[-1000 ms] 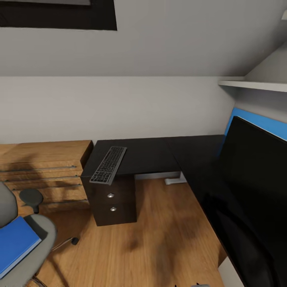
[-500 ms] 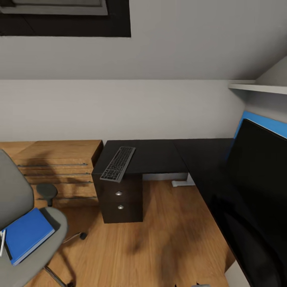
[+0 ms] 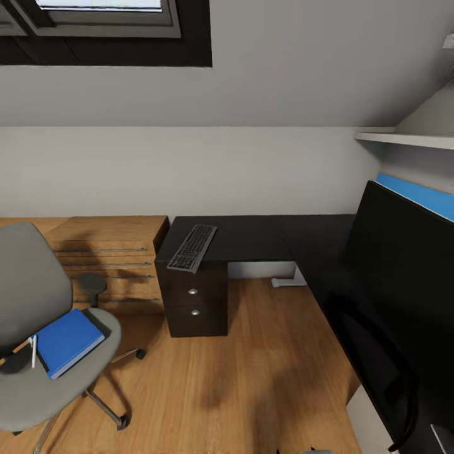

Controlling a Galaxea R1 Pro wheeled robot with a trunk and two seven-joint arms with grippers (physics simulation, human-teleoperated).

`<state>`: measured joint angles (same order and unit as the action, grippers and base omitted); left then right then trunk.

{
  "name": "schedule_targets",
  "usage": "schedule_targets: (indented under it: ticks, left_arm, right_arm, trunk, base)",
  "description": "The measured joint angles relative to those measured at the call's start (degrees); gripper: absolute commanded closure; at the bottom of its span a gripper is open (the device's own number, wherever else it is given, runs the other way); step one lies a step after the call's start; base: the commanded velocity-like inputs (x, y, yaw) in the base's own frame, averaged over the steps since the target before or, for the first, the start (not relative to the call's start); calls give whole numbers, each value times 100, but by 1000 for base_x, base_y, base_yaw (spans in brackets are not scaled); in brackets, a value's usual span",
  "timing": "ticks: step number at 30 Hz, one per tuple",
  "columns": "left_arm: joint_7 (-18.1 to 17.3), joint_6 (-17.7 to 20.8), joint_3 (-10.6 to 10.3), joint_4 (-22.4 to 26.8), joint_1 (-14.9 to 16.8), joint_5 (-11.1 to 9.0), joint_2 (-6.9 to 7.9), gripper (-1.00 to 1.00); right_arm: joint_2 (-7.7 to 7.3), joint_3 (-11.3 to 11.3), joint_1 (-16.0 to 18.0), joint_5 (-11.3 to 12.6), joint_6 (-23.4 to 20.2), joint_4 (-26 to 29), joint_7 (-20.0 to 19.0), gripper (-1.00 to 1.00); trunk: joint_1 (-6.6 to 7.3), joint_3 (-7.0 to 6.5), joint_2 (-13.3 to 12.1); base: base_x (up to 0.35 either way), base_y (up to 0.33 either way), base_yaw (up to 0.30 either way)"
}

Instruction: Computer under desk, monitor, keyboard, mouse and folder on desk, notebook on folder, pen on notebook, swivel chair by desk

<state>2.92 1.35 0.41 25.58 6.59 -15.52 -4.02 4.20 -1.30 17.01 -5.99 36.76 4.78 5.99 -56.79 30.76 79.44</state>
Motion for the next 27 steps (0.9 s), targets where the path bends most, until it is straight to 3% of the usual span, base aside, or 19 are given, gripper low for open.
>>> schedule_targets:
  ticks: [27]
  left_arm:
    - [7, 0, 0, -1, 0, 1, 7, -100]
  right_arm:
    - [-8, 8, 0, 0, 1, 1, 0, -100]
  trunk:
    - [0, 0, 0]
  base:
    - [-315, -131, 0]
